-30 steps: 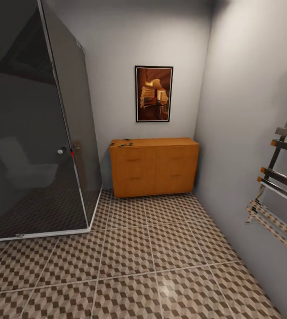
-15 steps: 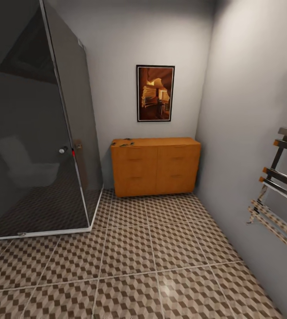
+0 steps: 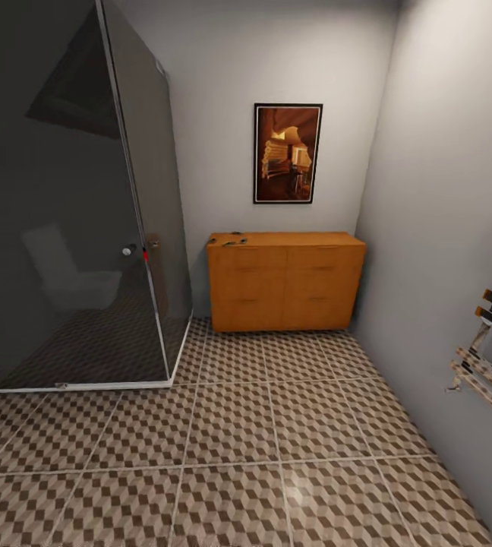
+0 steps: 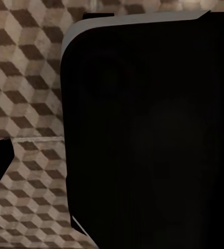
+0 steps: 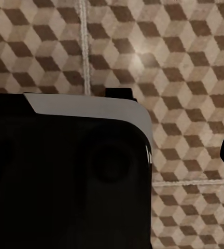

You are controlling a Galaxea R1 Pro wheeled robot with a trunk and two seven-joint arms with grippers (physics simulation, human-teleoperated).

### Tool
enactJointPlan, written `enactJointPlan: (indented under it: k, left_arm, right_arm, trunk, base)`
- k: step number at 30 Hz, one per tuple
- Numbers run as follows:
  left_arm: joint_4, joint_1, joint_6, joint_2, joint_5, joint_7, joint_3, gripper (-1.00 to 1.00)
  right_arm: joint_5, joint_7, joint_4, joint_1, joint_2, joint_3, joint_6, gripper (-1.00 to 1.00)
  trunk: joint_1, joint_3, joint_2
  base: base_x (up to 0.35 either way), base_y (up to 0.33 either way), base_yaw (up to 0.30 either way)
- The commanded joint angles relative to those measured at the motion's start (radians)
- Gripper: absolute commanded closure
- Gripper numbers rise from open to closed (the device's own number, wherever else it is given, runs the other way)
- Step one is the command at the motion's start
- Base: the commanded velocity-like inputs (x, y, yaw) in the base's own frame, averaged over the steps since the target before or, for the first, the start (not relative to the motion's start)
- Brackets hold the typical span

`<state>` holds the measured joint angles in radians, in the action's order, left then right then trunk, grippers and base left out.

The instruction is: Take the four mousetraps from the cabinet in the bathroom and place them on the bathroom floor. Make sure all four end up on the same floor surface, and ensure that at least two of them are either under or directly next to the same bathroom sink.

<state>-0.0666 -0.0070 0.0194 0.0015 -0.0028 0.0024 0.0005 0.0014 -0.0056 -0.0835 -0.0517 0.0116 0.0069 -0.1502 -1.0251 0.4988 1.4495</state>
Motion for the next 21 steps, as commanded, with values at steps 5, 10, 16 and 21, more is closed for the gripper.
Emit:
enactJointPlan:
  k: [5, 10, 16, 21]
  left_arm:
    - [0.001, -0.001, 0.002, 0.000, 0.000, 0.000, 0.000, -1.00]
    - [0.001, -0.001, 0.002, 0.000, 0.000, 0.000, 0.000, -1.00]
    - [0.001, -0.001, 0.002, 0.000, 0.000, 0.000, 0.000, -1.00]
    - [0.001, -0.001, 0.002, 0.000, 0.000, 0.000, 0.000, -1.00]
  right_arm:
    - [0.000, -0.001, 0.001, 0.000, 0.000, 0.001, -0.003, -1.00]
    - [0.000, -0.001, 0.001, 0.000, 0.001, 0.001, -0.003, -1.00]
    - [-0.001, -0.001, 0.001, 0.000, 0.001, 0.001, -0.003, -1.00]
    - [-0.001, 0.000, 0.001, 0.000, 0.001, 0.000, -0.003, -1.00]
  trunk:
    - [0.000, 0.008, 0.001]
    - [0.000, 0.015, 0.001]
    - [0.000, 0.024, 0.001]
    - [0.000, 0.032, 0.001]
  base:
    - [0.000, 0.000, 0.166]
    - [0.000, 0.000, 0.147]
    - [0.000, 0.000, 0.128]
    - [0.000, 0.000, 0.083]
